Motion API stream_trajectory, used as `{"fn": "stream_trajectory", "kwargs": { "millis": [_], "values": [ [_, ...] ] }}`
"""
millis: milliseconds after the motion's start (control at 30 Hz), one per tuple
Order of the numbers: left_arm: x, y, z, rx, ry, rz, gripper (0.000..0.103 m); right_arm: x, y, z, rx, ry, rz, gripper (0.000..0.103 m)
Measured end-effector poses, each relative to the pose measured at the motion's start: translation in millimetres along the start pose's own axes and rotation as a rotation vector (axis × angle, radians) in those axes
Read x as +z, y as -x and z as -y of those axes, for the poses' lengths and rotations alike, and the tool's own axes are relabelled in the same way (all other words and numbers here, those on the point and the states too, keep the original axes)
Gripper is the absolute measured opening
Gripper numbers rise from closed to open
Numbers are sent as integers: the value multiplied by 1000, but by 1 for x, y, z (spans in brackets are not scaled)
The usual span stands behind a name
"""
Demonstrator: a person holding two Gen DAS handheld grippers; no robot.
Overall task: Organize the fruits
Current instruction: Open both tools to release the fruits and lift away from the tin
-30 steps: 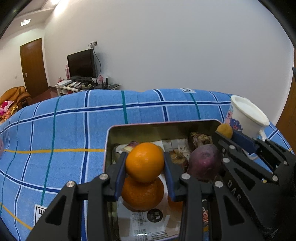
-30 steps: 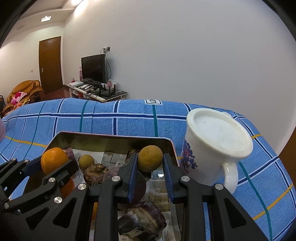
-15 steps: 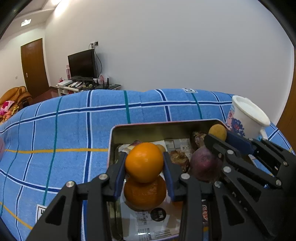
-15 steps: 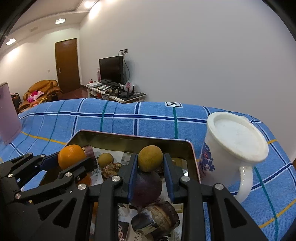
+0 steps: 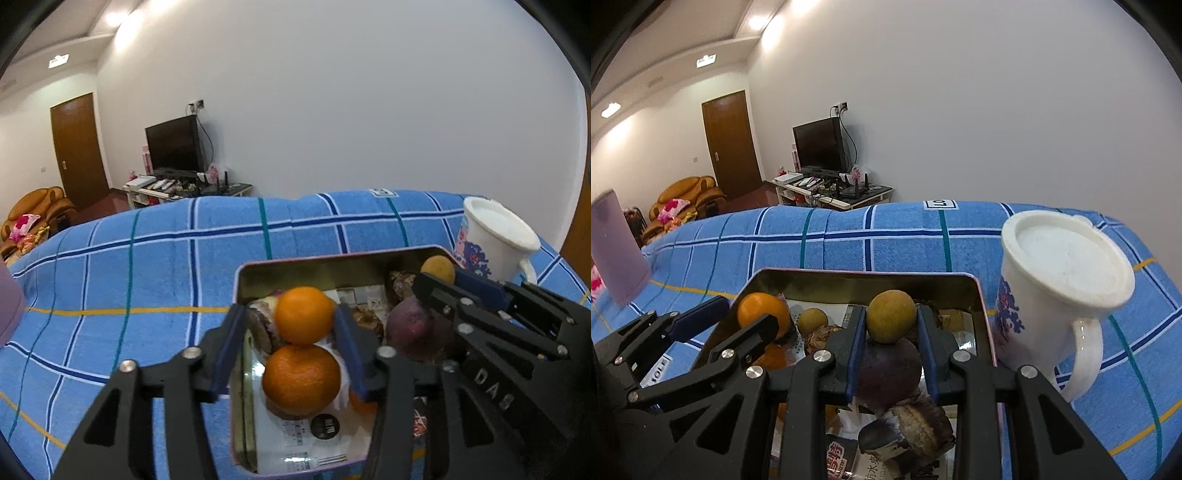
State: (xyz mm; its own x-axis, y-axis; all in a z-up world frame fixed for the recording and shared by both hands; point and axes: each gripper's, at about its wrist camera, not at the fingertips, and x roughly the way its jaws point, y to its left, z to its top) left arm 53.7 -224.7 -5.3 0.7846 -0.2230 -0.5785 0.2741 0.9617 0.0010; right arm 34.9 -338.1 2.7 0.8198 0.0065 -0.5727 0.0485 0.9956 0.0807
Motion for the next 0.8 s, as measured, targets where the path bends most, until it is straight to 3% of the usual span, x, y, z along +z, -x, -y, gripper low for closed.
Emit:
{"fn": "stream_trajectory", "kwargs": {
  "millis": [100,267,333,400,467,667,800],
  "values": [
    [0,7,-6,7,21,23,69,1,2,6,45,-44,-2,30],
    [-1,16,-13,4,43,51,72,1,3,14,145,-121,-14,30],
    [-2,20,-16,20,62,59,79,0,3,16,179,-146,-19,30],
    [-3,22,-21,39,79,64,94,-1,5,17,193,-159,-12,30],
    [-4,25,-26,44,90,74,102,-1,9,17,196,-164,6,30],
    [-6,33,-27,42,76,97,103,-5,24,15,101,-129,95,44],
    [-8,34,-23,71,55,112,103,-9,43,9,-9,-103,210,64]
  ]
}}
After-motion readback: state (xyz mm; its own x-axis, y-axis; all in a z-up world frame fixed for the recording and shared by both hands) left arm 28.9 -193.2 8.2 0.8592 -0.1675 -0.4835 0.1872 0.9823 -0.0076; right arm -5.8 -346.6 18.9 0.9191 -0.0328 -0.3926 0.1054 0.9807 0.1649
